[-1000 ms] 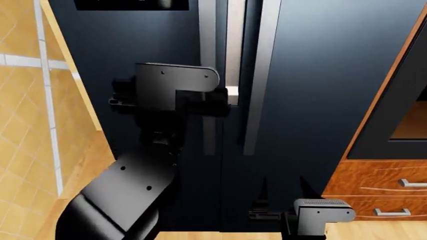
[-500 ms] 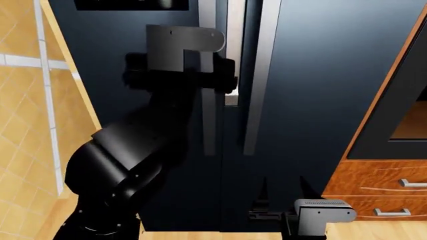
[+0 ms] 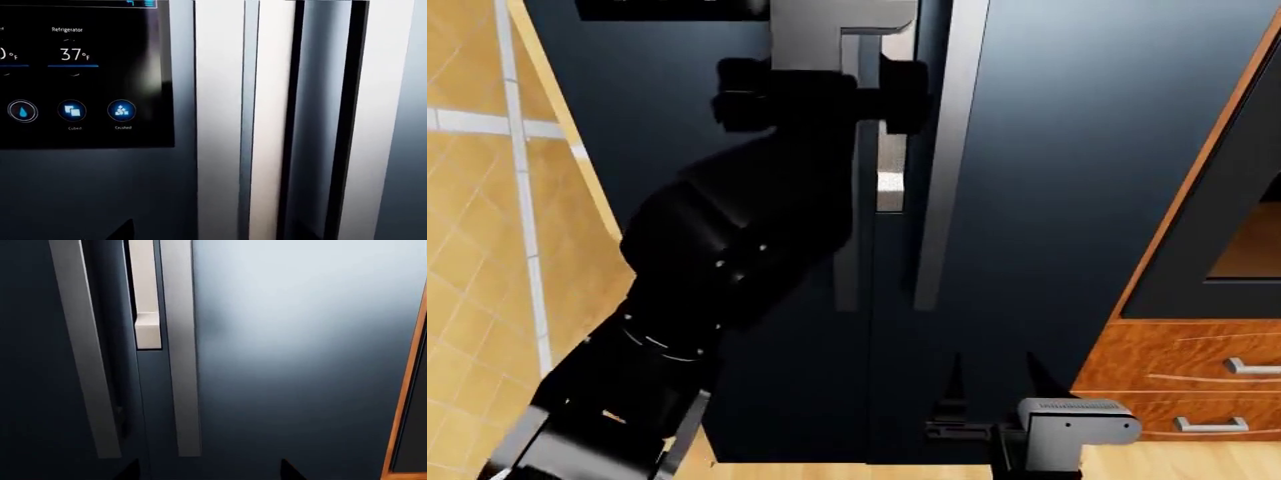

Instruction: Open the fridge door

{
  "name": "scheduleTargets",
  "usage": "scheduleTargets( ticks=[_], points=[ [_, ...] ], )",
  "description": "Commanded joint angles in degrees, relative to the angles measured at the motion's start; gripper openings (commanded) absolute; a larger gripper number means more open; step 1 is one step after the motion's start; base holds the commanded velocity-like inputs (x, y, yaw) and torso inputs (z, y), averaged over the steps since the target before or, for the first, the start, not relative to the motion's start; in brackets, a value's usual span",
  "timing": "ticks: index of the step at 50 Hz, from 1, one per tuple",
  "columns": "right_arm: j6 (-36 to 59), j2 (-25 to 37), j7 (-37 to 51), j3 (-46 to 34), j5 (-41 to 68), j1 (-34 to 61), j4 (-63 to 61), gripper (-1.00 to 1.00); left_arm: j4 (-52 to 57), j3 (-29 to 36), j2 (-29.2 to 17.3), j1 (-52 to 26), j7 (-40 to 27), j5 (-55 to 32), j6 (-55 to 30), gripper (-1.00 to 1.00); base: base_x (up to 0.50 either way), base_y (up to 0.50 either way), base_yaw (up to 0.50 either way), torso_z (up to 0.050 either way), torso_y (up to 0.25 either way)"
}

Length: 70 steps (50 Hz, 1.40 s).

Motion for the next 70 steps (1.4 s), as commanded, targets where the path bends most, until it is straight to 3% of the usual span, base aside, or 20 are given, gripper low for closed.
scheduleTargets(
  ticks=[1,20,34,46,49,59,67,68,70],
  points=[
    [-0.6,0.4,-0.2,-0.1,0.7,0.2,0.5,1.00,-15.2,8.8,0.2,-6.4,-3.5,-5.5,10.1,1.00,0.00,0.00,0.00,0.000,0.000],
    [-0.7,0.8,0.3,-0.6,1.1,0.2,0.4,1.00,-28.7,14.1,-1.0,-10.8,0.2,-8.1,18.0,1.00,0.00,0.00,0.00,0.000,0.000],
    [-1.0,1.0,0.5,-1.0,1.4,0.4,0.7,1.00,-32.2,17.2,-0.4,-12.1,8.0,-9.5,20.9,1.00,0.00,0.00,0.00,0.000,0.000],
    [-0.8,1.3,0.9,-1.3,1.5,0.3,0.3,1.00,-36.9,20.2,0.2,-12.9,9.3,-11.8,23.9,1.00,0.00,0.00,0.00,0.000,0.000],
    [-0.7,1.4,1.0,-1.4,1.6,0.3,0.2,1.00,-40.3,24.4,0.3,-14.2,9.9,-15.4,26.4,1.00,0.00,0.00,0.00,0.000,0.000],
    [-0.9,1.5,1.1,-1.6,1.8,0.5,0.5,1.00,-47.8,49.3,0.3,-20.0,11.4,-36.7,37.6,1.00,0.00,0.00,0.00,0.000,0.000],
    [-1.3,1.6,1.0,-1.8,2.0,0.7,1.0,1.00,-49.6,56.8,0.3,-20.8,10.5,-42.8,41.6,1.00,0.00,0.00,0.00,0.000,0.000],
    [-1.3,1.6,1.1,-1.8,2.0,0.7,1.0,1.00,-49.5,57.4,0.3,-20.9,10.4,-42.5,42.0,-1.00,0.00,0.00,0.00,0.000,0.000],
    [-1.3,1.6,1.1,-1.9,2.0,0.7,1.1,1.00,-49.1,57.7,0.3,-20.7,9.4,-42.9,41.8,-1.00,0.00,0.00,0.00,0.000,0.000]
  ],
)
